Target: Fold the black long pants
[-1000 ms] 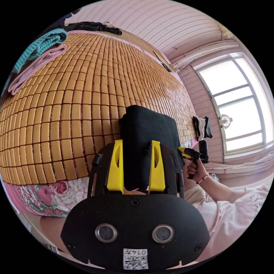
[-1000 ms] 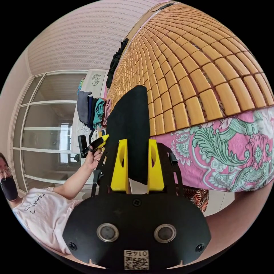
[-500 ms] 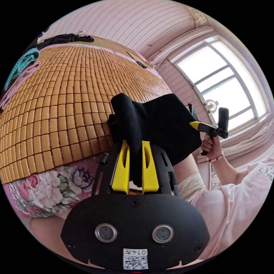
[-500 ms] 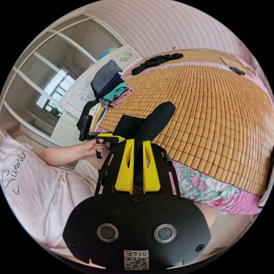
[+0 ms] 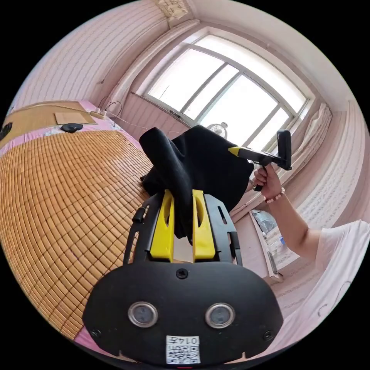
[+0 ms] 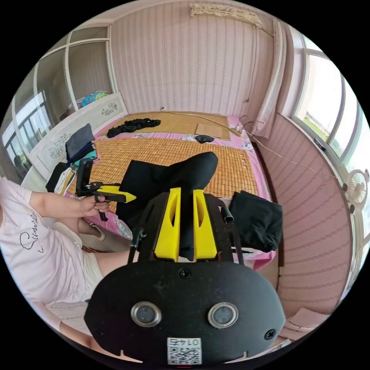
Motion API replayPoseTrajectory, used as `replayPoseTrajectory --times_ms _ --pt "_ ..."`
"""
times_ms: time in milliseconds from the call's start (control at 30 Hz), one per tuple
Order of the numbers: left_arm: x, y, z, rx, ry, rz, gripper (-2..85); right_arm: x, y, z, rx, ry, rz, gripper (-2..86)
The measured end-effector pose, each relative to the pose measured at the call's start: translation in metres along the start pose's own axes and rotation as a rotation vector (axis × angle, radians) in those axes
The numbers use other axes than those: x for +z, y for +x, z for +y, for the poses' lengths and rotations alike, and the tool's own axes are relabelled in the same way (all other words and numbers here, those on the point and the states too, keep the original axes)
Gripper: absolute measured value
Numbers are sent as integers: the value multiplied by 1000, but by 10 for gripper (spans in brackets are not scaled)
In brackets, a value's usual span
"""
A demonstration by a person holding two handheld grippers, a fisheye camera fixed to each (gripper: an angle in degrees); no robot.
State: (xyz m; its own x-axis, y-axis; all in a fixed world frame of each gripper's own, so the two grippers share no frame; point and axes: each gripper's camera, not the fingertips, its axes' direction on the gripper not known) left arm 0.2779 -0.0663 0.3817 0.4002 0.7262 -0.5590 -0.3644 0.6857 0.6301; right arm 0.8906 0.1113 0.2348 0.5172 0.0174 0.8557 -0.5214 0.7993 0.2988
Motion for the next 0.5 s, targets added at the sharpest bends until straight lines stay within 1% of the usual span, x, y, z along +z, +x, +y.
replayPoseTrajectory --times_ms 33,67,100,133,167,200,233,267,300,367,400,467,500 --pt "19 10 -14 28 -21 -17 83 -7 39 -3 48 -18 57 64" --pt "61 25 -39 76 -59 -45 88 -4 81 -3 124 -53 102 72" --pt "106 30 -57 101 -106 -68 91 0 104 -1 170 -68 129 76" --pt "132 31 -64 124 -133 -80 91 16 148 7 270 -102 174 82" --pt "184 29 -72 163 -193 -123 90 41 193 25 393 -155 205 87" --pt "237 24 -71 188 -283 -191 86 56 215 37 470 -192 203 90" --pt "260 21 -69 172 -353 -229 77 88 254 68 630 -290 138 99" --pt "300 14 -66 127 -494 -304 60 115 278 98 735 -369 32 111" --pt "325 12 -62 113 -571 -338 51 121 285 109 763 -364 17 112" --pt "342 16 -51 190 -588 -347 44 112 293 135 758 -215 35 114" --pt "344 17 -44 235 -558 -362 42 109 293 140 749 -181 39 114" --pt "335 15 -35 241 -506 -346 40 103 299 152 762 -110 27 114" --pt "321 11 -28 223 -457 -299 39 101 300 154 766 -95 29 114"
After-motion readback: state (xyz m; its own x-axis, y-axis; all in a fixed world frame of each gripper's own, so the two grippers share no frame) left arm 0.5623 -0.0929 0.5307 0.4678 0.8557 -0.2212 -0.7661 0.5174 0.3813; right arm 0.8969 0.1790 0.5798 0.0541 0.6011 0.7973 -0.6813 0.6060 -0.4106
